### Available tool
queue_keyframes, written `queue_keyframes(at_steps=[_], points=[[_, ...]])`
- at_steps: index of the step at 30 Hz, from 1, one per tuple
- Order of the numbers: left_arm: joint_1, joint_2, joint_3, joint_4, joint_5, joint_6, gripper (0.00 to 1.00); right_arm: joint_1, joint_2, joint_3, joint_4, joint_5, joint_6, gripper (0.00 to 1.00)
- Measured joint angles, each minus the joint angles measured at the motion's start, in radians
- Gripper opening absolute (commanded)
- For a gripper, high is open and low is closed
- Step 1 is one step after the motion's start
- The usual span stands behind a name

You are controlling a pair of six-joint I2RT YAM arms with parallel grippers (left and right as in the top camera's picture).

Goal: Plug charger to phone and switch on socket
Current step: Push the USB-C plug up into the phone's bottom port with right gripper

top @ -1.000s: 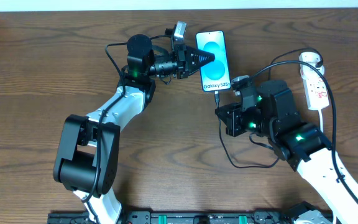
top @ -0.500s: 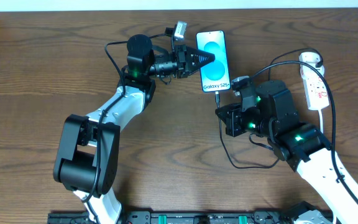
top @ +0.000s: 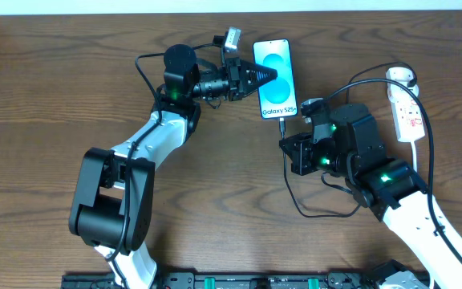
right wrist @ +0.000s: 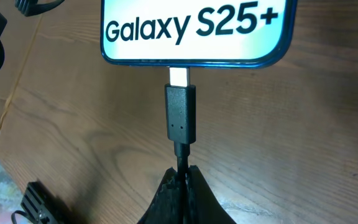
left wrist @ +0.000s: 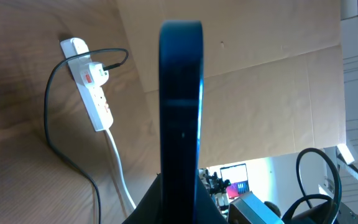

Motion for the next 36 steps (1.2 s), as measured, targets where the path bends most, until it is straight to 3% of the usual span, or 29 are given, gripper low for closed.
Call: queue_keyframes(at_steps=[36], points=[[0.000, 0.000, 0.000, 0.000, 0.000, 0.001, 0.07, 0.000, 0.018, 0.000, 0.007, -0.027, 0.007, 0.01]])
